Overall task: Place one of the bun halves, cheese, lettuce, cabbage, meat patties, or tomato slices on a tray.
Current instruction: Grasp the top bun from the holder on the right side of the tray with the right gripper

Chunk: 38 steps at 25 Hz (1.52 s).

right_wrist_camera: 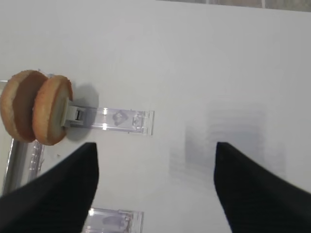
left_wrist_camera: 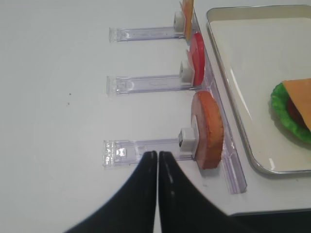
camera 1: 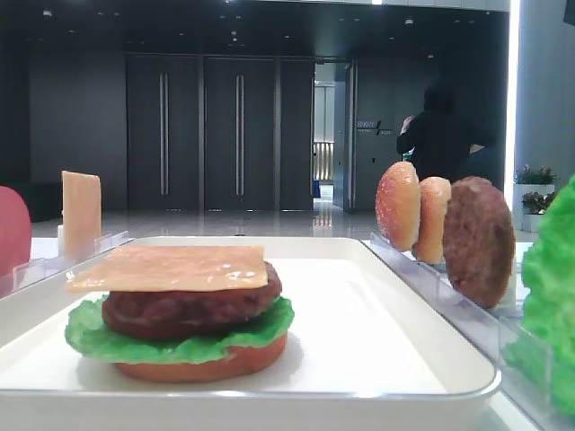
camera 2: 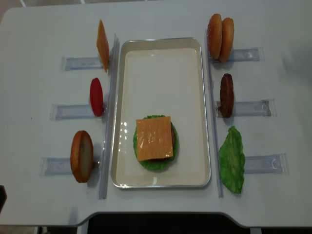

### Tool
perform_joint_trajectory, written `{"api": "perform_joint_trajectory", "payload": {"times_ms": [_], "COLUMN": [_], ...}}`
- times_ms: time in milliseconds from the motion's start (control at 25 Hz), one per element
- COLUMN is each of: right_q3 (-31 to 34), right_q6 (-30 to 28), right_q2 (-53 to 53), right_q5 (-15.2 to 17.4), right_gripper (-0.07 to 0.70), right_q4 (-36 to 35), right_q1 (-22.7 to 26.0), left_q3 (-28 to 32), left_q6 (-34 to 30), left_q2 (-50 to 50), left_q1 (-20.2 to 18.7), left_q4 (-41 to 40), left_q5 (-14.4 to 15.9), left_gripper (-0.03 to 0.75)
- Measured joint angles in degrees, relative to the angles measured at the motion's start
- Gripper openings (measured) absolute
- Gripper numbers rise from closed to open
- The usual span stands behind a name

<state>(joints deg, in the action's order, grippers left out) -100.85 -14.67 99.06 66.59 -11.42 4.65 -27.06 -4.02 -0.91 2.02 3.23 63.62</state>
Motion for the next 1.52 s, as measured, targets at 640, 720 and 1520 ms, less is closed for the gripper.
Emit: {"api": "perform_joint_trajectory", "payload": {"times_ms": [640, 720, 1520], "right_q3": [-8.09, -8.19, -8.75], "right_q6": [4.11, 5.93, 17.02], "right_q2": [8.38, 8.38, 11.06], "right_q5": [1.48, 1.71, -1.71], "right_gripper": [0.479, 0.479, 0.479], "right_q4": [0.06, 0.06, 7.76], "right_q1": [-0.85, -2.08, -21.64], "left_q3": [0.0, 0.0, 0.0], "left_q6": [0.0, 0.0, 0.43], "left_q2": [0.0, 0.0, 0.0], "left_q1": [0.0, 0.0, 0.0], "left_q4": [0.0, 0.0, 0.0], "left_q5": [0.0, 0.0, 0.0], "left_gripper": [0.0, 0.0, 0.0]}}
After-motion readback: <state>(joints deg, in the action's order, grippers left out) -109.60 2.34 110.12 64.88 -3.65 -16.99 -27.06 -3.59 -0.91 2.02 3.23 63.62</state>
